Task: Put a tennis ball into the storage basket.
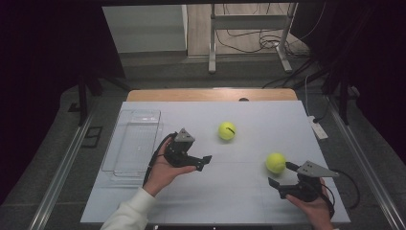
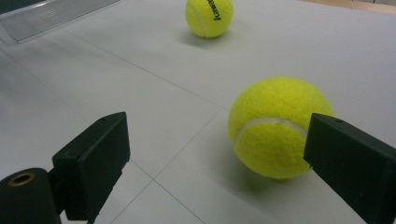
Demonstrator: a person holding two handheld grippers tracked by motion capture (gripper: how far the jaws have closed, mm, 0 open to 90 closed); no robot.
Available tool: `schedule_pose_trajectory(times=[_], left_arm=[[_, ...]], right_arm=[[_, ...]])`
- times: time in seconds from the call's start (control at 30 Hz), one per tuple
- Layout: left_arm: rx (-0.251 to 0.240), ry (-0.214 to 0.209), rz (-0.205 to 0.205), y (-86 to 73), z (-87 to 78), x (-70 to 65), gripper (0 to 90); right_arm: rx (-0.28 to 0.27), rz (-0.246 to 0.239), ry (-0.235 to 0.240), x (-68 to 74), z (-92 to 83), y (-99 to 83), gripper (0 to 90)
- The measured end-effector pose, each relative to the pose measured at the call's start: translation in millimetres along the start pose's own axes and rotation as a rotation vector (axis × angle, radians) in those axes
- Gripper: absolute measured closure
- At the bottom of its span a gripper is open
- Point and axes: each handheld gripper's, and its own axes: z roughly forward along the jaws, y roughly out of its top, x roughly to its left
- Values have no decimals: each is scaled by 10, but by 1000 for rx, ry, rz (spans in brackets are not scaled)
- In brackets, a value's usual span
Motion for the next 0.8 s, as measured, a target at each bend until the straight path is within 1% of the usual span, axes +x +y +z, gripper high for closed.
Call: schedule_pose_trajectory(times=[0.17, 0.23, 0.4, 0.53, 0.8], left_arm=[[2, -1, -2, 38, 30, 3, 94], [8, 2, 5, 54, 47, 7, 94], [4, -5, -6, 95, 76, 36, 94], [7, -7, -6, 124, 112, 42, 94], [20, -9, 1, 167, 199, 36, 94]], right_arm=[[0, 1, -2, -6, -3, -4, 74], [1, 1, -6, -6, -5, -3, 74], [6, 1, -7, -3, 1, -5, 74], [6, 2, -9, -6, 3, -7, 74], [3, 3, -9, -1, -6, -13, 74]])
